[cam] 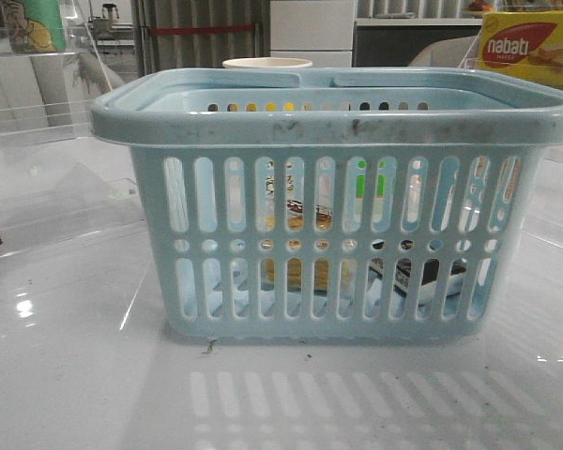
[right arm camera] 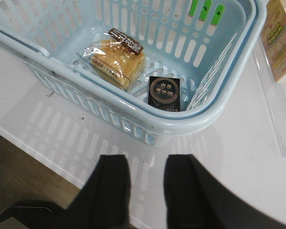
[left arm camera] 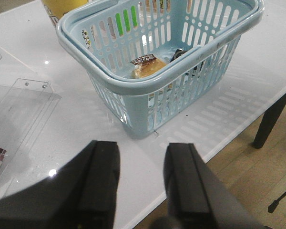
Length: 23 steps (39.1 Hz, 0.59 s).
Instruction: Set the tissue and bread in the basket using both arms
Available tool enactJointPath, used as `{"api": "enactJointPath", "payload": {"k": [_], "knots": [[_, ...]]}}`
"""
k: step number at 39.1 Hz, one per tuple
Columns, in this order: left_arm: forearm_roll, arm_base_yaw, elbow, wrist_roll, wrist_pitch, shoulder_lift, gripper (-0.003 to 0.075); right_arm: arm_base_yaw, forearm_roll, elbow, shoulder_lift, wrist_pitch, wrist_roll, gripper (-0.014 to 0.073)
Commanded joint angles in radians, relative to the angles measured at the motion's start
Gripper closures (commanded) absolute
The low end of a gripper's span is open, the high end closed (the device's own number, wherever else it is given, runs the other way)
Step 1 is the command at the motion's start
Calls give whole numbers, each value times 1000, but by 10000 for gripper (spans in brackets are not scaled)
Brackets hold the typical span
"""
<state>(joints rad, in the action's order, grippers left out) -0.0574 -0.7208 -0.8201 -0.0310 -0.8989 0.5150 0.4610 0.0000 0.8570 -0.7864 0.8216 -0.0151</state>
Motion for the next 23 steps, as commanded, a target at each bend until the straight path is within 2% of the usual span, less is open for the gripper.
{"api": "enactJointPath", "payload": {"k": [1,4,5,23], "knots": [[-4,-8,-26,7,80,6,555,-2,-5,26,-12,-64,-11,460],[-4,-8,-26,7,80,6,631,-2,-5,26,-21,-64,-11,561],[-4,-8,-26,7,80,6,628,-2,-5,26,-26,-63,-11,571],[-2,-8,-26,7,79,6,629,-2,-5,26,-31,-64,-11,564]]}}
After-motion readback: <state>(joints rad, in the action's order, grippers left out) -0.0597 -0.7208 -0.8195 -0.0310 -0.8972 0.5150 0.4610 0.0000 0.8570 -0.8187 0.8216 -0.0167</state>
